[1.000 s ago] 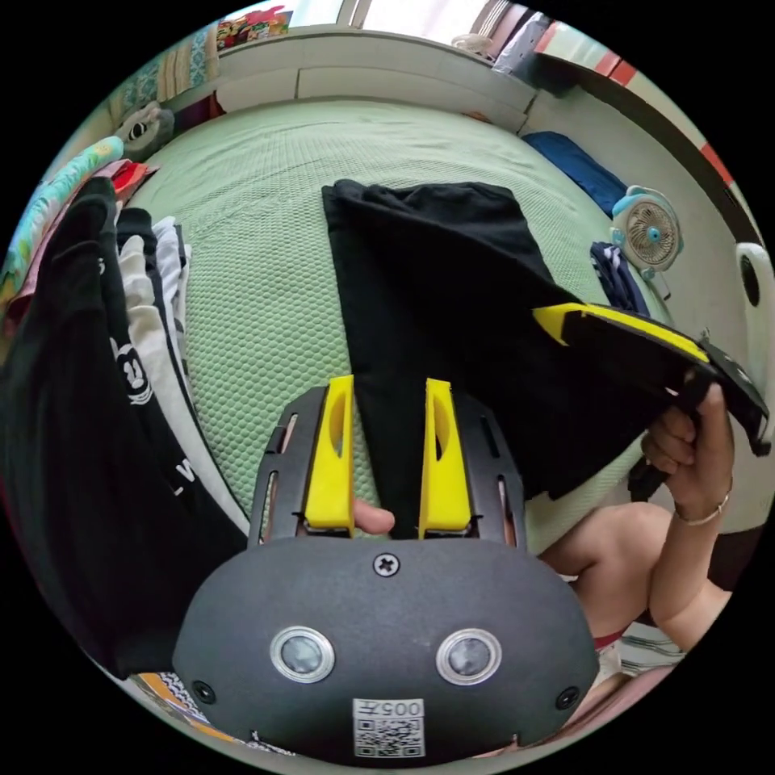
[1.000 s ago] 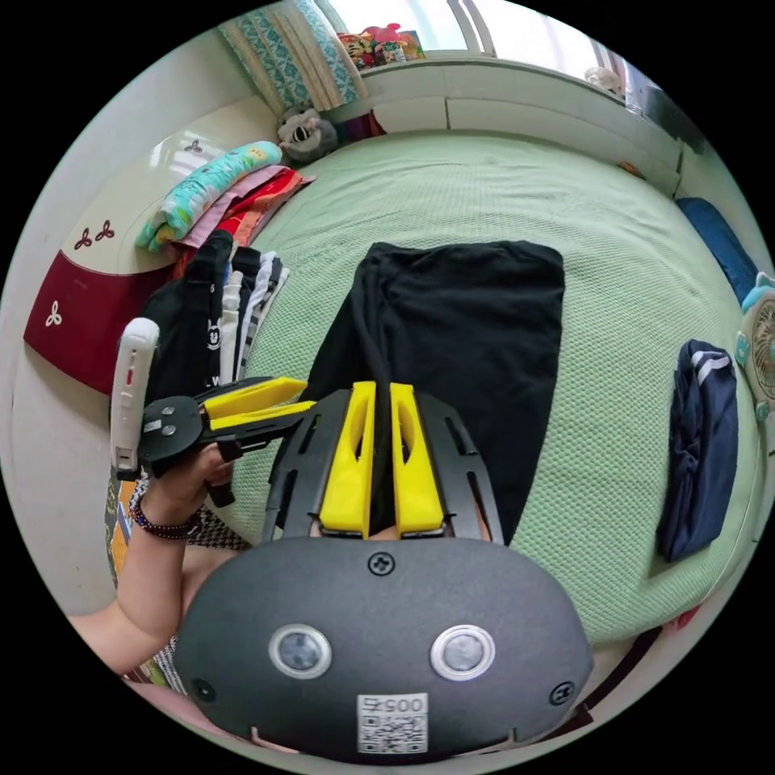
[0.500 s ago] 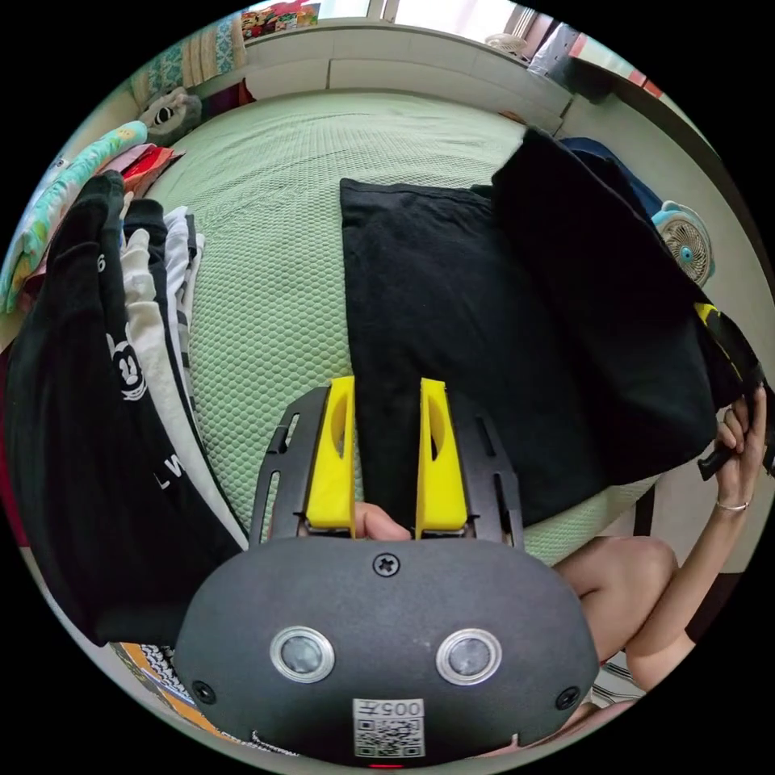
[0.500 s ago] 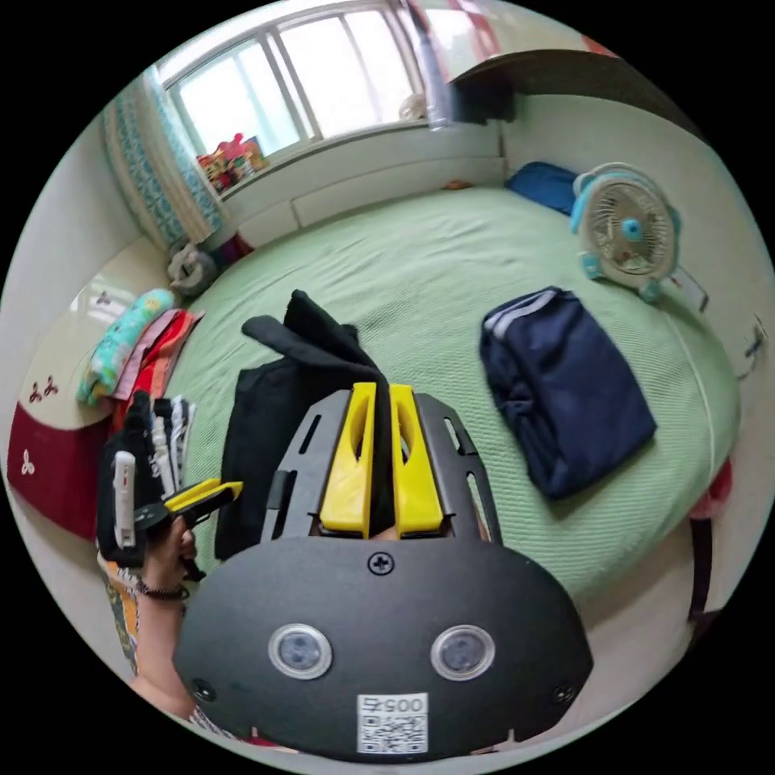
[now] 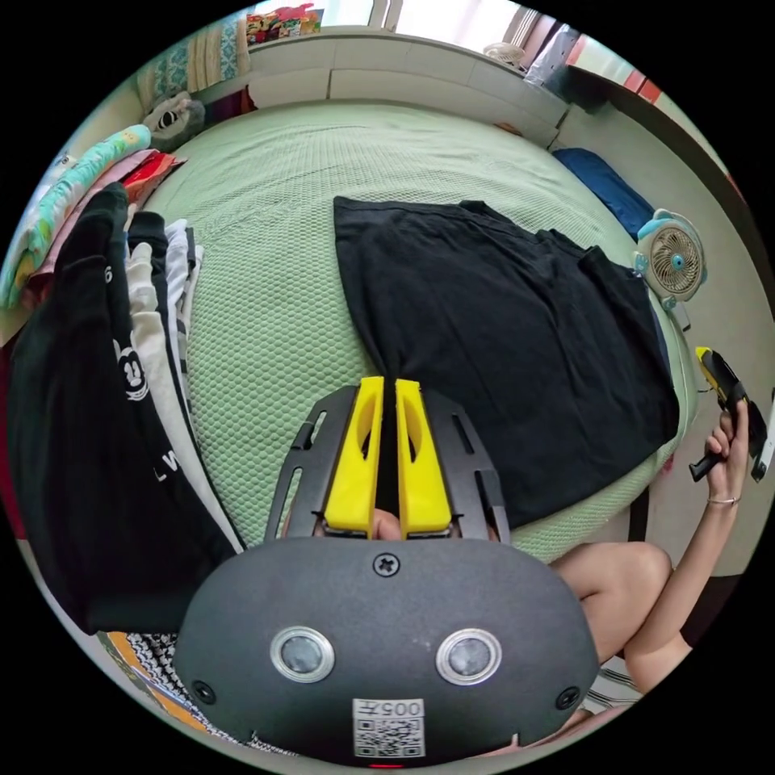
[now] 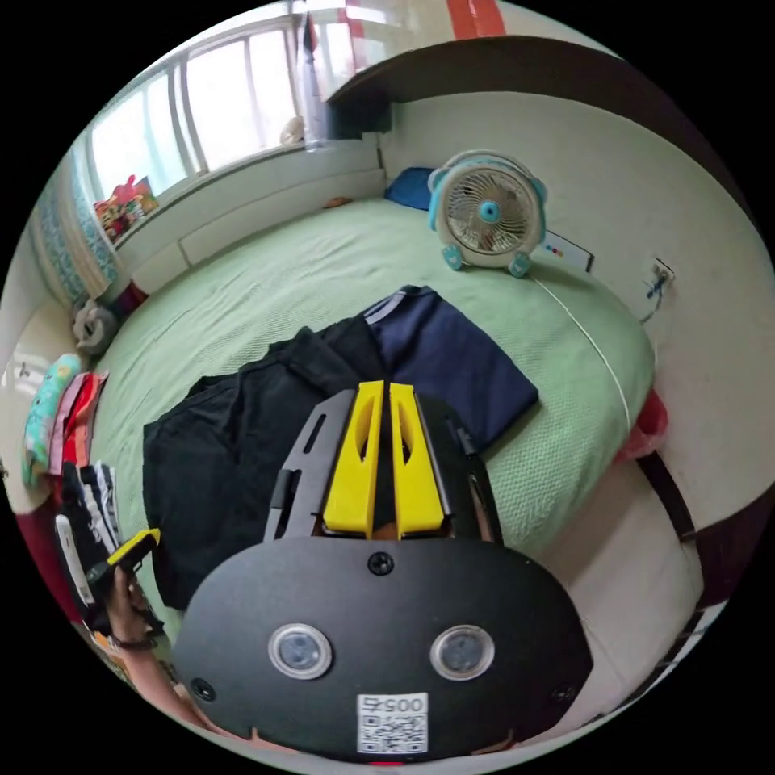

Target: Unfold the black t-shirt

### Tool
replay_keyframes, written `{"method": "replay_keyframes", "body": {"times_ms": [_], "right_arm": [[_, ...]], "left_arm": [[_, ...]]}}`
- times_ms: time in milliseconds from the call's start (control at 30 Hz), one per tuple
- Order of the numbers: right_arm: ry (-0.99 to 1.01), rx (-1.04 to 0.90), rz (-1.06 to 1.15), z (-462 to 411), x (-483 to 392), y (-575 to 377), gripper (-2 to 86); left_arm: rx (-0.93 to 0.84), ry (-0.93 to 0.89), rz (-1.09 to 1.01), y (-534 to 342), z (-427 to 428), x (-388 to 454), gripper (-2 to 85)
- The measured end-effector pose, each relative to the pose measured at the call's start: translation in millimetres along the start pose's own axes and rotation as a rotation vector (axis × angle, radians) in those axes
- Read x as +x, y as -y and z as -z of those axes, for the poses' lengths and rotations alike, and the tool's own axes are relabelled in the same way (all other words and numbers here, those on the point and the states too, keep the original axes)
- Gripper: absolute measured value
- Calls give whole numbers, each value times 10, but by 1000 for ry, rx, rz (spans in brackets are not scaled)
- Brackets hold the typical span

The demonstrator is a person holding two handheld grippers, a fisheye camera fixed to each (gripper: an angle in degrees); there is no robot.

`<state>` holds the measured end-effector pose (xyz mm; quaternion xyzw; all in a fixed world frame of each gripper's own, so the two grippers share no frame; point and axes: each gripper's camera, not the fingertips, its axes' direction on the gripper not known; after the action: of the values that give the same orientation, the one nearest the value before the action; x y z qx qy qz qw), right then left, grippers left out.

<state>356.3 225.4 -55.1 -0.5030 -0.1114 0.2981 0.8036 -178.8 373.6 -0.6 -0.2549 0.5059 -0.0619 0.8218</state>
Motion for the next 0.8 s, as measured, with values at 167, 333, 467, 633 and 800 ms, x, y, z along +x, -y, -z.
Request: {"method": "replay_keyframes", "body": {"times_ms": [167,333,467,633,800], "right_arm": [[103,-105,180,-143,-358,-28,-7],[121,-159,263,-258,-618,-53,-5],[110,-182,311,-302,-774,-90,-4],[103,-185,330,-335,-868,-129,8],[154,-175,346,-365,-960,-176,57]], "left_arm": [[43,-22,24,-86,187,-60,43],[67,63,57,-304,370,-197,42],[72,123,121,-458,482,-399,43],[117,179,176,-662,675,-566,29],[125,111,138,-631,645,-528,36]]}}
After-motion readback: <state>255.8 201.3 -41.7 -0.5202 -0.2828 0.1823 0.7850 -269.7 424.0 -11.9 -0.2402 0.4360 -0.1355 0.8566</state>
